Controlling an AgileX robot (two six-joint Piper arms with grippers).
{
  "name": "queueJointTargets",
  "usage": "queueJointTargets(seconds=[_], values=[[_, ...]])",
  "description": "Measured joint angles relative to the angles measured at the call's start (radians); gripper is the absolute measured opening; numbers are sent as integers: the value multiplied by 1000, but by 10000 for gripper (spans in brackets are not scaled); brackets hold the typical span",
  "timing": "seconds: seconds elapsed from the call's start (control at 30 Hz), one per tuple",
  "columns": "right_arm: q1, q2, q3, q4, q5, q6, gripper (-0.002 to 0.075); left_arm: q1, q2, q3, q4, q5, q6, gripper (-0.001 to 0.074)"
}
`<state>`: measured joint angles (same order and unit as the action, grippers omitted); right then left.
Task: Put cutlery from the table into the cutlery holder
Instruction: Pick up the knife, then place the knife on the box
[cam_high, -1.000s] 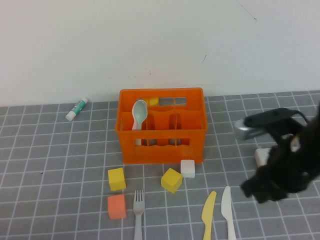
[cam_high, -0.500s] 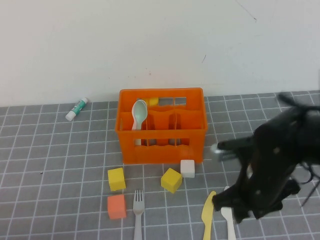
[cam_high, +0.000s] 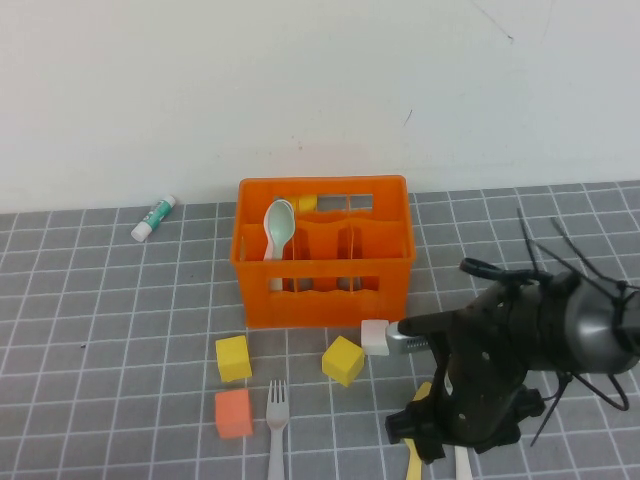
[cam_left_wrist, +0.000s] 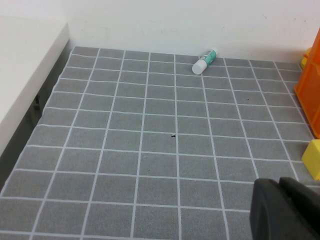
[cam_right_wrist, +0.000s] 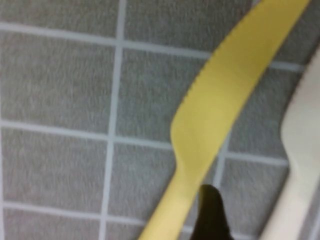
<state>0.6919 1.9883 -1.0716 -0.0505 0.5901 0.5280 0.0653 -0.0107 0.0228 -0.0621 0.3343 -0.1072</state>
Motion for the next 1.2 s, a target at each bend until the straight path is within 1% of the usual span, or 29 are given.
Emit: queueJointTargets(seconds=[0.3,0.43,0.53,0.7,0.93,1.07,1.2], values=[[0,45,-5,-23,-19,6,400,0,0,0,0,0,0,-1],[2,46,-6,-61,-17,46,351,0,0,0,0,0,0,-1],[2,47,-6,-75,-17,60,283,0,0,0,0,0,-5,-1],[2,48,-7,-88,-16,90,120,0,0,0,0,0,-4,-1],[0,9,-6,-118,0,105,113,0,0,0,0,0,-4,-1],[0,-120,-6,-173,6,105,113,0,0,0,0,0,-4,-1],[0,-270,-6,-289,-7,122,113,0,0,0,0,0,-4,-1]])
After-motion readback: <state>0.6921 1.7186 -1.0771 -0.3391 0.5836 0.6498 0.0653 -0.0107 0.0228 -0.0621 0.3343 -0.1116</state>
